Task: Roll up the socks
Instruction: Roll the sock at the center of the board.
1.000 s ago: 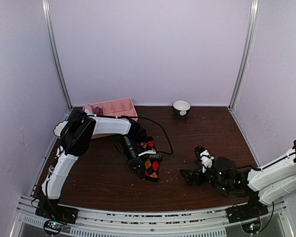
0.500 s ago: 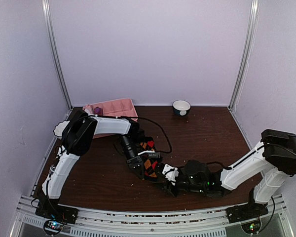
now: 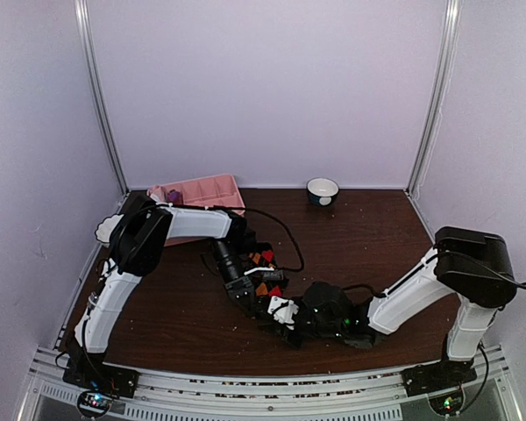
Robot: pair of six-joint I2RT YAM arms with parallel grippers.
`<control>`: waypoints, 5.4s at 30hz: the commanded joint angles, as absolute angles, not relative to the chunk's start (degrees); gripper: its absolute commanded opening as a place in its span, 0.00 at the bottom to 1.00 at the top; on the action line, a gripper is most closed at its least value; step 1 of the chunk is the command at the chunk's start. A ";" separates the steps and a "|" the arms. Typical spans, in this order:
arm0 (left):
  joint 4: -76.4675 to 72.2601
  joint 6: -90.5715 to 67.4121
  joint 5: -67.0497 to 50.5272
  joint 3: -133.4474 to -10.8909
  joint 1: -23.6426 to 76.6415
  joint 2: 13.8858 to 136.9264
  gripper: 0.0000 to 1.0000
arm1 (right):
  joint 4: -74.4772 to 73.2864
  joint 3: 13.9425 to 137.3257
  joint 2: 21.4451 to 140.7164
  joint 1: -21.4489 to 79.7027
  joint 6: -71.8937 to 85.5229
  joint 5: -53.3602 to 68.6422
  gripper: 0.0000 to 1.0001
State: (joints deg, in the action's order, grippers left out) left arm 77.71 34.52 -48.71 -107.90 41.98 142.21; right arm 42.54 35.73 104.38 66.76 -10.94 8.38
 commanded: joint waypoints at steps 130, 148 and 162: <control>27.99 48.35 -12.04 -70.27 57.49 110.06 0.40 | 22.28 46.39 116.74 47.57 34.09 45.23 0.00; 28.83 47.46 -10.24 -71.70 55.63 113.15 0.34 | 24.51 45.31 116.13 47.40 35.25 46.82 0.00; 36.98 46.68 -12.77 -75.32 55.16 117.15 0.01 | 27.14 43.63 113.53 47.34 36.76 45.59 0.00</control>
State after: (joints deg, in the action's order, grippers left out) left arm 30.98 47.44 -11.60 -74.96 55.86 113.95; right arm 31.09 45.69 114.13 47.62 36.42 47.88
